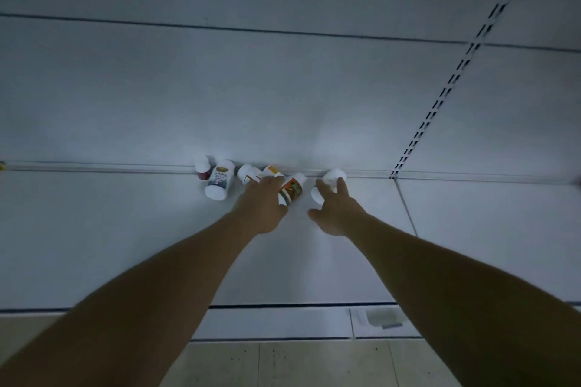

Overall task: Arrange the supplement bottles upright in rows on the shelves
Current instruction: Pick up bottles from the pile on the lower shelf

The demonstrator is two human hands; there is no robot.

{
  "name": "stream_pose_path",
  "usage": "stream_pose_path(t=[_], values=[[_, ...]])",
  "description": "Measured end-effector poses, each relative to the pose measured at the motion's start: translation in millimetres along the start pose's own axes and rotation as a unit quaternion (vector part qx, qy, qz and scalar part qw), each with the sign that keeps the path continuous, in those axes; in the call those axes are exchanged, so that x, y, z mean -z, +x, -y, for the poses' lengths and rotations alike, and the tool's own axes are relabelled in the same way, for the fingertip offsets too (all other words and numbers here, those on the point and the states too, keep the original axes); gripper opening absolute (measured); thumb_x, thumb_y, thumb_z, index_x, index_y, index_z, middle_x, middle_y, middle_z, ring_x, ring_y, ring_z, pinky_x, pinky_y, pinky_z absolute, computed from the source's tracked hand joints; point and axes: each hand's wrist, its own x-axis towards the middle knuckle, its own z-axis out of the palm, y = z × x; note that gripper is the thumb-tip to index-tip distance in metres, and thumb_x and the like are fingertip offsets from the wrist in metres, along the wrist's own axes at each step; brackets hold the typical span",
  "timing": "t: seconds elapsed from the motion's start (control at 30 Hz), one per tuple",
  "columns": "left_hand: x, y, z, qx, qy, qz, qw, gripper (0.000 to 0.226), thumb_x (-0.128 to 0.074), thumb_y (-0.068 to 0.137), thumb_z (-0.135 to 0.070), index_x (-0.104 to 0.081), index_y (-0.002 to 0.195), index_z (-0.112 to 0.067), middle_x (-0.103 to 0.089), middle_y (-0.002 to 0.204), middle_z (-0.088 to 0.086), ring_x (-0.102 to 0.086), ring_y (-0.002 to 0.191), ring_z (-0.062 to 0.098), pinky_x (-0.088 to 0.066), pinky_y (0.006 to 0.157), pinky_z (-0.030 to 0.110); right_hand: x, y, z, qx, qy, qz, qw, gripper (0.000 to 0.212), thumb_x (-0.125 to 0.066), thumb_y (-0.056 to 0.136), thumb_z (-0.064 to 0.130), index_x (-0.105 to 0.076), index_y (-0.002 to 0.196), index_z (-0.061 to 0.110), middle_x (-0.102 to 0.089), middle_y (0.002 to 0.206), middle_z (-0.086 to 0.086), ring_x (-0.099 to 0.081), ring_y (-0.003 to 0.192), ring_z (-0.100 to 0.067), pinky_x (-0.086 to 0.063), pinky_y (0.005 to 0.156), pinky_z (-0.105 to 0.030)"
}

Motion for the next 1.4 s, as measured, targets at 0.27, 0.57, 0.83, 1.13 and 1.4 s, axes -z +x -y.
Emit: stream_pose_path(t=[0.27, 0.57, 0.83, 1.13, 1.4], values=[[-31, 21, -13, 0.004, 0.094, -0.08, 0.992, 0.057, -0.059, 0.085, -0.045, -0.041, 0.131, -0.017, -0.048, 0.131, 0.007, -0.037, 0.121, 0.028, -0.037, 0.096, 0.04, 2, 17, -19, 0.068, 0.061, -0.108, 0.99, 0.054, -0.053, 0.091, 0.045, -0.036, 0.136, 0.021, -0.03, 0.142, -0.008, -0.053, 0.114, -0.033, -0.047, 0.093, -0.041], [-22, -32, -27, 0.146, -0.357, -0.051, 0.921, 0.047, -0.056, 0.092, -0.015, -0.036, 0.135, -0.014, -0.052, 0.124, 0.011, -0.056, 0.1, 0.025, -0.049, 0.086, 0.039, -3, -20, -17, -0.041, 0.389, -0.053, 0.919, 0.059, -0.065, 0.084, 0.015, -0.038, 0.135, 0.02, -0.042, 0.128, -0.01, -0.055, 0.101, -0.029, -0.052, 0.084, -0.039], [68, -178, -65, 0.09, -0.702, -0.002, 0.706, 0.043, -0.043, 0.09, 0.008, -0.055, 0.126, -0.011, -0.062, 0.119, 0.017, -0.064, 0.104, 0.028, -0.056, 0.08, 0.035, 42, -189, -1, 0.075, 0.731, 0.059, 0.676, 0.051, -0.048, 0.087, -0.006, -0.048, 0.134, 0.014, -0.063, 0.116, -0.014, -0.061, 0.106, -0.032, -0.053, 0.086, -0.045], [161, -286, -73, -0.027, -0.701, -0.025, 0.712, 0.048, -0.052, 0.087, 0.003, -0.05, 0.125, -0.026, -0.068, 0.113, 0.006, -0.065, 0.104, 0.026, -0.051, 0.089, 0.042, 101, -337, 70, 0.176, 0.787, 0.027, 0.59, 0.035, -0.056, 0.074, 0.02, -0.056, 0.109, 0.016, -0.071, 0.082, -0.003, -0.069, 0.077, -0.017, -0.056, 0.067, -0.028], [235, -337, -106, -0.14, -0.734, -0.029, 0.664, 0.04, -0.045, 0.09, 0.0, -0.057, 0.114, -0.03, -0.071, 0.101, 0.005, -0.067, 0.097, 0.028, -0.056, 0.07, 0.035, 153, -413, 101, 0.196, 0.814, 0.007, 0.546, 0.049, -0.054, 0.07, 0.032, -0.058, 0.111, 0.005, -0.069, 0.088, -0.017, -0.066, 0.071, -0.029, -0.053, 0.064, -0.032]])
